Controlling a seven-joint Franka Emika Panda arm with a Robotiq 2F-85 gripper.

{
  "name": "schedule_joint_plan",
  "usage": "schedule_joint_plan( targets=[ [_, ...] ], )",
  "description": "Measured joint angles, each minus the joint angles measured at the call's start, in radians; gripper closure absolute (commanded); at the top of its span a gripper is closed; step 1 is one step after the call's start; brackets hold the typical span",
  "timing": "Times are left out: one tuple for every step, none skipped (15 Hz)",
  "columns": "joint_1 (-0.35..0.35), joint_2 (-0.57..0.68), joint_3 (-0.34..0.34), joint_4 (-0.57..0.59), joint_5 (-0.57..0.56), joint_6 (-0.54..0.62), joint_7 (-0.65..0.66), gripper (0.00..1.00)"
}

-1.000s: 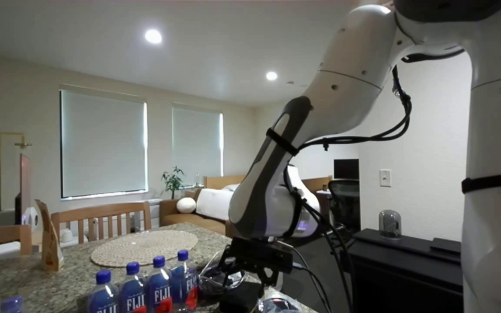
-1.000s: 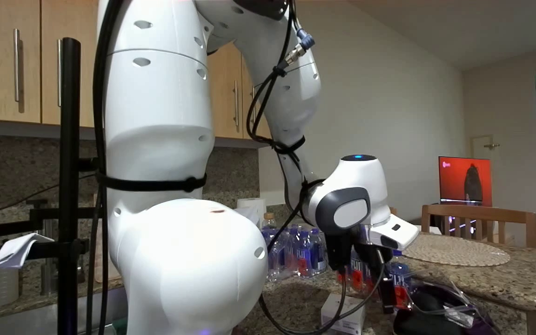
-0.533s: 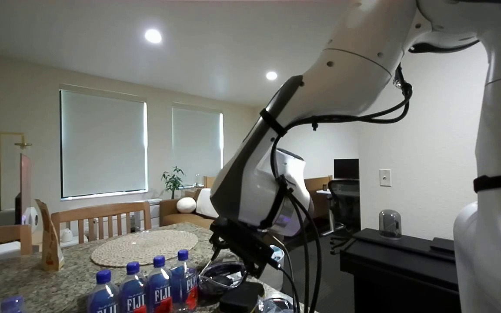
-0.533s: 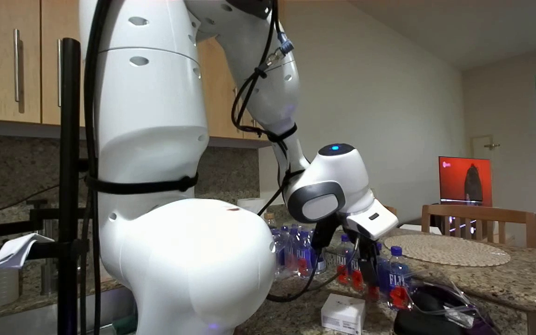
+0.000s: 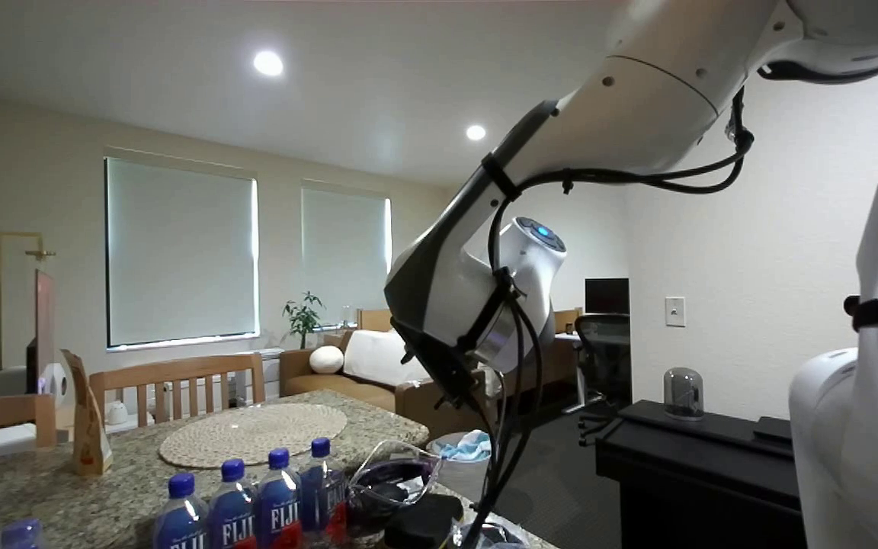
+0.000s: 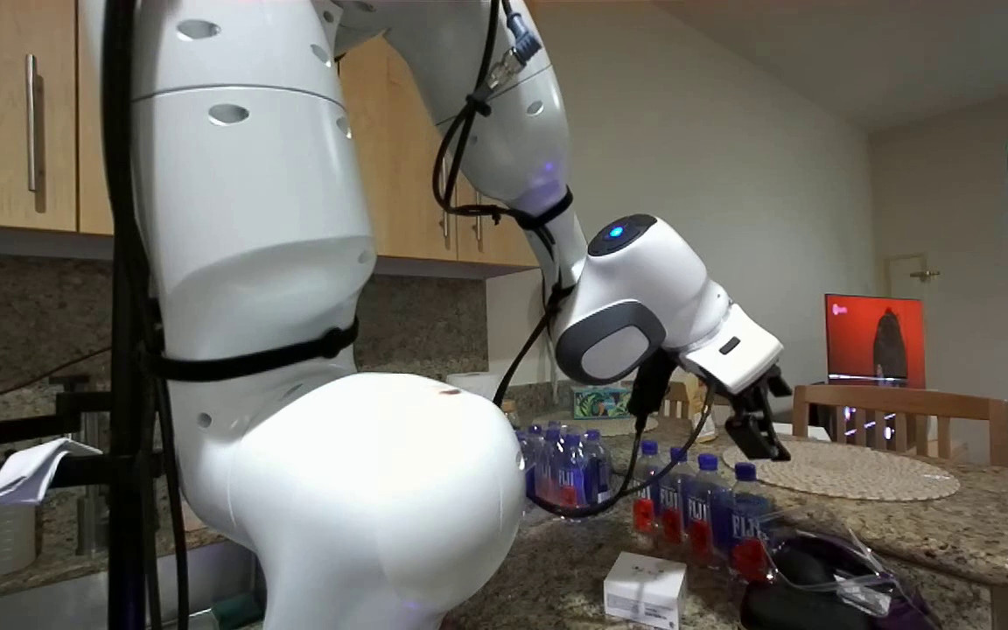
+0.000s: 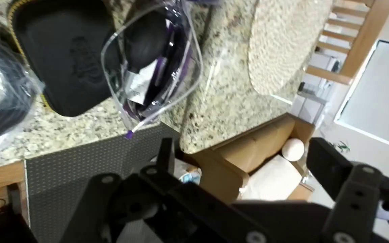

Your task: Remove the turkey baster from the Ziploc bag on the right.

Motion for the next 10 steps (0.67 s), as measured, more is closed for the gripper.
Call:
schedule_joint_plan(
  targets=[
    [-0.011, 0.000, -0.008, 0.016, -0.029, 0.007, 0.034, 0.00],
    [-0.057, 0.001, 0.000, 0.043, -0.074, 0.002, 0.071, 0.00],
    [-0.100, 0.005, 0.004, 0.074, -0.120, -0.004, 0.110, 0.00],
    [-0.138, 0.012, 0.005, 0.103, -0.157, -0.009, 0.143, 0.00],
    [-0.171, 0.024, 0.008, 0.131, -0.185, -0.013, 0.173, 0.00],
    [-0.193, 0.038, 0.011, 0.154, -0.207, -0.014, 0.201, 0.00],
    [-0.204, 0.052, 0.012, 0.170, -0.223, -0.015, 0.228, 0.00],
    [-0.206, 0.068, 0.012, 0.181, -0.239, -0.015, 0.256, 0.02],
    [-0.204, 0.083, 0.015, 0.188, -0.256, -0.015, 0.282, 0.01],
    [-0.194, 0.098, 0.016, 0.189, -0.279, -0.015, 0.311, 0.01]
  ],
)
